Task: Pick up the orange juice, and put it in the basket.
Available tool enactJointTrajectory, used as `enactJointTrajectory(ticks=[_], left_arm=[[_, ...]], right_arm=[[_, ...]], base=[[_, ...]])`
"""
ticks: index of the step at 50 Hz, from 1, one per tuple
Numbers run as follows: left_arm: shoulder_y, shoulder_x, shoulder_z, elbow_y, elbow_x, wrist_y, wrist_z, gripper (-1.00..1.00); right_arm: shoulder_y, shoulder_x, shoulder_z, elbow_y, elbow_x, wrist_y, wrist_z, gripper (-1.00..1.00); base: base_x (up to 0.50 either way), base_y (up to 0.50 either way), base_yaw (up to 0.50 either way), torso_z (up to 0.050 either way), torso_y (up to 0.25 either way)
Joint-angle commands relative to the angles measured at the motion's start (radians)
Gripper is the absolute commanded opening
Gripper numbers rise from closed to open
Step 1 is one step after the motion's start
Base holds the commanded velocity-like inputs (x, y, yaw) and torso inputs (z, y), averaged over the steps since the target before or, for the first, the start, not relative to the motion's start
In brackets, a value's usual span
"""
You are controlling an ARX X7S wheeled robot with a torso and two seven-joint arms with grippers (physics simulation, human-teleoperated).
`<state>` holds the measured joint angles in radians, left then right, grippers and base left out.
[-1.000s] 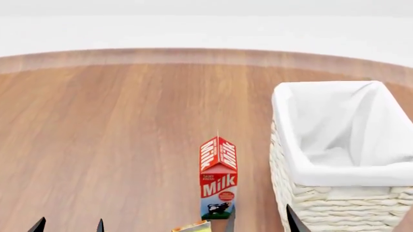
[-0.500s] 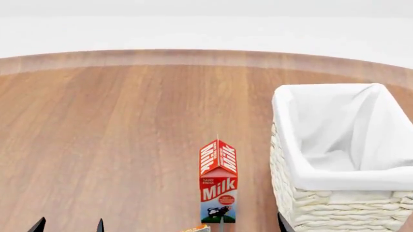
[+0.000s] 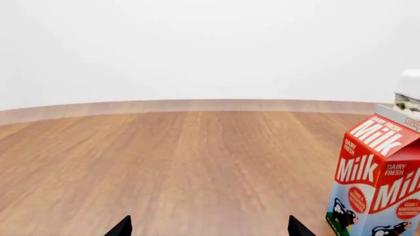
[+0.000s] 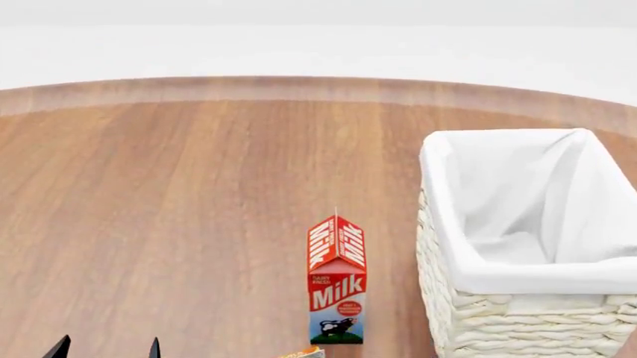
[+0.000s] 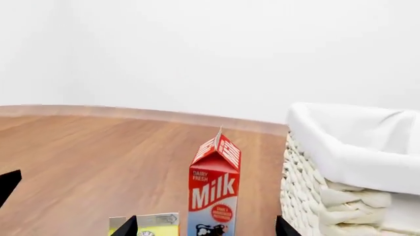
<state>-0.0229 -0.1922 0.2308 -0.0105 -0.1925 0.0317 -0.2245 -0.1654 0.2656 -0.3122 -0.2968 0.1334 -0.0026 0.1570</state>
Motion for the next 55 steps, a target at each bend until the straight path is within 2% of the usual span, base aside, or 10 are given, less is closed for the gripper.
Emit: enactJointTrajectory(ticks=[1, 26, 55], left_arm=[[-0.001, -0.004, 0.006, 0.0, -0.004, 0.001, -0.005, 1.0], [-0.003, -0.013, 0.017, -0.001, -0.013, 0.005, -0.016, 1.0], [-0.006, -0.023, 0.029, -0.003, -0.023, 0.008, -0.027, 1.0]], right_arm=[[-0.038, 0.003, -0.033, 0.037, -0.025, -0.063, -0.004, 1.0], [0.0, -0.065, -0.088, 0.29, -0.031, -0.205, -0.01, 1.0], [0.104, -0.121, -0.133, 0.473, -0.033, -0.268, -0.012, 1.0]], base=[[0.0, 0.0, 0.0, 0.0, 0.0], [0.0, 0.0, 0.0, 0.0, 0.0], [0.0, 0.0, 0.0, 0.0, 0.0]])
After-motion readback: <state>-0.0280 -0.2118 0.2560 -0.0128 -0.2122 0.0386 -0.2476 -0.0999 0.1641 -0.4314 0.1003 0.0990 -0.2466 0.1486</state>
